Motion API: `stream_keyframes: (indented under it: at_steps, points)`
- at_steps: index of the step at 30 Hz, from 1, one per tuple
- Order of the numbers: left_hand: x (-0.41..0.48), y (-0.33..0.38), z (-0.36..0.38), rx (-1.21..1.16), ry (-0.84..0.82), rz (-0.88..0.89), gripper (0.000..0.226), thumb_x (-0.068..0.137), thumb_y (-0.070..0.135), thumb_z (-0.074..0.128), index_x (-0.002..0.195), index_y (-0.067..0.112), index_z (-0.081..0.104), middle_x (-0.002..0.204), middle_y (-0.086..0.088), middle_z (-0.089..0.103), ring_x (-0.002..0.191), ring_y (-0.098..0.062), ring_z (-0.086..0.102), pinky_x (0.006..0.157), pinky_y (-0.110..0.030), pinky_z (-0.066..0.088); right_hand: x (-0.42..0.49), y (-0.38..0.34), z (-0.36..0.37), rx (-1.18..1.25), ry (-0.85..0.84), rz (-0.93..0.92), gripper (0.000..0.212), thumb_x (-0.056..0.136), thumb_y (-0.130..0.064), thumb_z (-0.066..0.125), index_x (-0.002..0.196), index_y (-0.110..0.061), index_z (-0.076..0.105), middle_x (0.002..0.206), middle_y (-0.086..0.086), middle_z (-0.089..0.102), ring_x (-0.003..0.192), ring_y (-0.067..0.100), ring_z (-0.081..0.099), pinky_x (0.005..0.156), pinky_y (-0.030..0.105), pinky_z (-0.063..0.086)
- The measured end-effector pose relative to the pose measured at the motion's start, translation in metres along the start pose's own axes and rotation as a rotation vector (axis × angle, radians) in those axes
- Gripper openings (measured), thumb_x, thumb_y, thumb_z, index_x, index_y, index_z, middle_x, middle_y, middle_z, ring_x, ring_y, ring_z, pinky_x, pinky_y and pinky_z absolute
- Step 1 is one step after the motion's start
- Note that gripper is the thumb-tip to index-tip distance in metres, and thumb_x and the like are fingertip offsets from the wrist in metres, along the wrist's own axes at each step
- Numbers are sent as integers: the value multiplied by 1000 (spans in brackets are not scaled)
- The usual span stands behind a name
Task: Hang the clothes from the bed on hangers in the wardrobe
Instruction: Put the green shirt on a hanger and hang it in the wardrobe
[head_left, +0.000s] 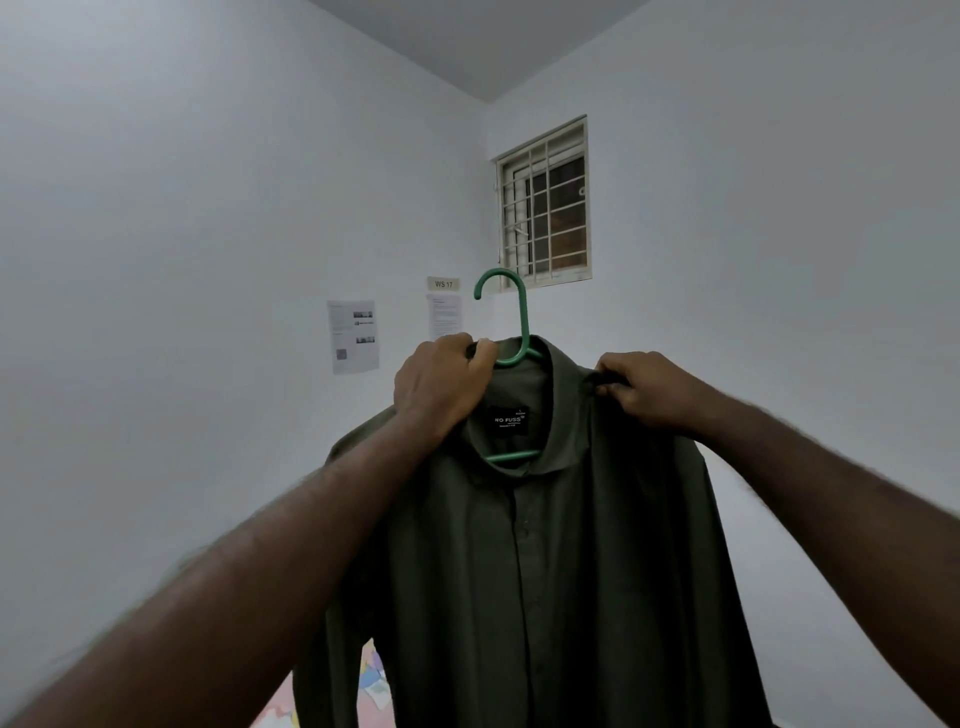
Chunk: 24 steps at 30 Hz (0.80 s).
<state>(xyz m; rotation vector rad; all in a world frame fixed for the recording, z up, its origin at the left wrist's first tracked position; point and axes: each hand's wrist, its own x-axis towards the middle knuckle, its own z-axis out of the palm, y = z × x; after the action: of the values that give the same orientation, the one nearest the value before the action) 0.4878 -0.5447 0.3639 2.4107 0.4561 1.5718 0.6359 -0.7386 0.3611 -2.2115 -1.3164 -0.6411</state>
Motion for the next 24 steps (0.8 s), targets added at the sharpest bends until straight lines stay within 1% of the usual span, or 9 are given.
stream_keyframes:
  at_steps: [2, 10, 12, 14, 16, 18, 20, 23, 24]
  points:
    - [0, -2, -1, 10, 13, 9, 46, 92, 41, 41, 56, 12, 39, 56, -5, 50, 57, -25, 50, 51, -30, 31, -1, -2, 1, 10, 1, -11, 9, 98, -15, 55, 88, -15, 57, 82, -5, 55, 84, 17, 50, 63, 21, 33]
    - [1, -15, -3, -7, -1, 64, 43, 95, 40, 43, 60, 15, 46, 60, -3, 54, 62, -25, 54, 53, -31, 35, 3, -9, 8, -21, -49, -40, 13, 98, -15, 53, 102, -7, 63, 90, 1, 59, 88, 19, 52, 70, 29, 34]
    - [3, -25, -9, -159, -143, 43, 40, 97, 48, 45, 78, 16, 60, 76, 2, 62, 74, -17, 58, 64, -31, 43, 3, -4, 8, 7, 5, -28, 12, 97, -13, 56, 96, -5, 64, 84, 2, 60, 83, 20, 53, 66, 29, 34]
    - [1, -45, -24, -308, -410, -57, 45, 97, 54, 44, 100, 14, 66, 95, 4, 65, 88, -10, 59, 78, -29, 47, 1, 4, 10, 27, 56, -6, 11, 96, -12, 57, 93, -5, 65, 82, 1, 61, 82, 19, 53, 66, 29, 33]
    - [-2, -75, -35, -281, -678, -103, 38, 98, 42, 52, 97, 8, 67, 93, -2, 66, 87, -14, 59, 79, -30, 46, -3, 16, 13, 43, 32, 27, 9, 96, -12, 58, 91, -9, 65, 83, -1, 61, 83, 19, 54, 68, 29, 34]
    - [-7, -96, -34, -108, -822, -86, 22, 96, 27, 59, 85, 9, 65, 87, -7, 67, 83, -19, 61, 75, -30, 47, -4, 23, 16, 31, -109, 52, 10, 96, -15, 58, 87, -17, 62, 83, -4, 59, 85, 18, 53, 67, 28, 35]
    - [-1, -99, -17, 75, -753, -12, 14, 96, 21, 58, 84, 16, 64, 92, -7, 68, 91, -23, 62, 80, -32, 48, 7, 30, 16, -31, -179, 70, 6, 95, -16, 59, 91, -17, 63, 92, 1, 62, 88, 19, 51, 69, 28, 33]
    - [29, -85, 2, 176, -389, 63, 12, 95, 19, 56, 95, 11, 65, 100, -14, 67, 96, -31, 60, 82, -34, 47, 35, 35, 4, 17, 42, 129, 11, 94, -14, 59, 101, -9, 66, 108, 14, 66, 97, 26, 56, 76, 26, 33]
    - [41, -81, 5, 190, -385, 56, 13, 95, 19, 57, 98, 10, 66, 103, -15, 67, 96, -31, 59, 81, -33, 45, 42, 37, 0, 14, 38, 147, 13, 94, -13, 59, 104, -9, 66, 112, 15, 65, 102, 28, 57, 78, 26, 33]
